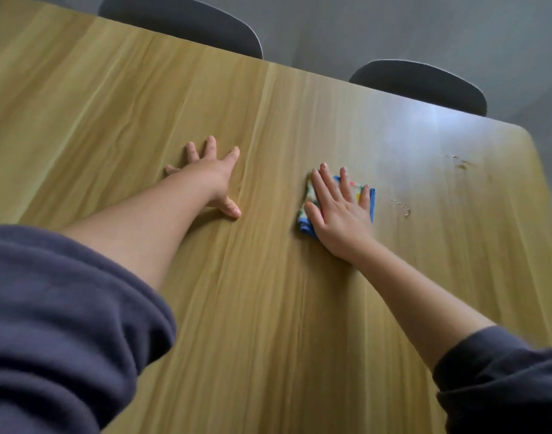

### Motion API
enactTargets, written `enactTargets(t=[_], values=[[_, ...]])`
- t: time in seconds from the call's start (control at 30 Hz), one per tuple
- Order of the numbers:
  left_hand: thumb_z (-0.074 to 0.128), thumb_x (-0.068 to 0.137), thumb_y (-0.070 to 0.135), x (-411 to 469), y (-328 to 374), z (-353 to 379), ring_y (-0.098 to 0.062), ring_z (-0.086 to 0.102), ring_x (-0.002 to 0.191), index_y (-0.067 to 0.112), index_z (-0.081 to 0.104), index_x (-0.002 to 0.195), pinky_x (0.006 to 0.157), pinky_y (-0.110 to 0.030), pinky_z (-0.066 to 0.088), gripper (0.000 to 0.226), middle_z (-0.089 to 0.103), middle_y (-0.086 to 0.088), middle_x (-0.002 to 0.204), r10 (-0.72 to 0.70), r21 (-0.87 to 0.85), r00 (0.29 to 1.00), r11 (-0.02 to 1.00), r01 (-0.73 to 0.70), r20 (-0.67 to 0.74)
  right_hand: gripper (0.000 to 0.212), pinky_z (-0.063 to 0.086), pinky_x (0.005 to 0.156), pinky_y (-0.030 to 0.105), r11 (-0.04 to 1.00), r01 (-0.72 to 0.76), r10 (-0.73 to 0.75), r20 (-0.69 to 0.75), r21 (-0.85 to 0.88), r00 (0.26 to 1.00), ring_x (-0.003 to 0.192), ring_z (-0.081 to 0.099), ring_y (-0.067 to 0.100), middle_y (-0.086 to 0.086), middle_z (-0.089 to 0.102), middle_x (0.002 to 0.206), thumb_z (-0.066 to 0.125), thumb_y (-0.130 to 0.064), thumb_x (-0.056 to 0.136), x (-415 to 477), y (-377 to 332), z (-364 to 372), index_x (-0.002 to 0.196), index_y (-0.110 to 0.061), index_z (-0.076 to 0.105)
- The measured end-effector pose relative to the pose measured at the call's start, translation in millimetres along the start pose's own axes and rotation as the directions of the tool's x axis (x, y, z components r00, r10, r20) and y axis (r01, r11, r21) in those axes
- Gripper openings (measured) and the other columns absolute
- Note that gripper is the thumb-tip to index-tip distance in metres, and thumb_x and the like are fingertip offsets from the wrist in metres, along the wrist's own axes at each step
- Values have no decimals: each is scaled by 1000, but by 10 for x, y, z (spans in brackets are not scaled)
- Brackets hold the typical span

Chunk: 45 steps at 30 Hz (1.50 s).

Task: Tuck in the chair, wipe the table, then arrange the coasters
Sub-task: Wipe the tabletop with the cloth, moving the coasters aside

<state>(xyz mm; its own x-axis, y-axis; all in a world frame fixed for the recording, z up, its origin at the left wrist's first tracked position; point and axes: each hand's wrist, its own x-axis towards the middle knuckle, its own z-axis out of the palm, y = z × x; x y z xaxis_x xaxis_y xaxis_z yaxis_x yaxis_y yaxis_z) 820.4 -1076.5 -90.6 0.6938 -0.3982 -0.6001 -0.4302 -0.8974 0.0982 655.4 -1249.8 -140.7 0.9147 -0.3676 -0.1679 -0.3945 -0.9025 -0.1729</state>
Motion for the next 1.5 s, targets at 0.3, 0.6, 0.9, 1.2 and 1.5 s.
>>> enactTargets(t=[0.3, 0.6, 0.9, 1.2, 1.5], values=[[82, 65, 48, 19, -35, 12, -36, -22, 142, 40, -9, 149, 107, -71, 12, 124, -31, -1, 154, 34, 14, 999, 999, -34, -3, 67, -9, 118, 56, 996, 86, -86, 0, -22, 996, 150, -13, 15, -18, -5, 163, 16, -57, 94, -494, -117, 172, 156, -34, 7], [81, 64, 50, 49, -50, 27, -35, -22, 143, 41, -12, 148, 109, -68, 13, 126, -32, 0, 154, 34, 22, 999, 999, -34, 0, 62, -7, 117, 60, 997, -71, 72, -57, 17, 996, 151, -6, 22, -12, -1, 164, 21, -50, 99, 832, 60, -72, 156, -29, 11], [85, 62, 44, 86, -64, 84, -32, -20, 144, 42, -1, 149, 109, -68, 11, 123, -25, 2, 157, 32, -43, 997, 998, -35, -67, 62, -8, 116, 62, 996, -85, 86, -61, 21, 994, 151, -7, 25, -8, -1, 165, 18, -48, 99, 1051, 81, -121, 157, -26, 9], [80, 63, 55, -92, -195, 226, -25, 3, 147, 35, 22, 149, 113, -59, 18, 105, 4, 0, 161, 80, -60, 963, 993, -99, -256, 67, -5, 117, 60, 999, 31, -31, -22, 27, 999, 151, -9, 21, -13, -3, 164, 14, -55, 95, -780, -283, 228, 157, -29, 8], [65, 82, 51, -832, -189, 686, -23, 11, 146, 26, 26, 149, 115, -51, 18, 82, 13, -5, 160, 188, -39, 921, 976, -214, -342, 66, -9, 117, 58, 998, 38, -38, 5, -52, 999, 151, -11, 21, -14, -5, 162, 19, -55, 96, -1710, -515, 429, 157, -29, 10]])
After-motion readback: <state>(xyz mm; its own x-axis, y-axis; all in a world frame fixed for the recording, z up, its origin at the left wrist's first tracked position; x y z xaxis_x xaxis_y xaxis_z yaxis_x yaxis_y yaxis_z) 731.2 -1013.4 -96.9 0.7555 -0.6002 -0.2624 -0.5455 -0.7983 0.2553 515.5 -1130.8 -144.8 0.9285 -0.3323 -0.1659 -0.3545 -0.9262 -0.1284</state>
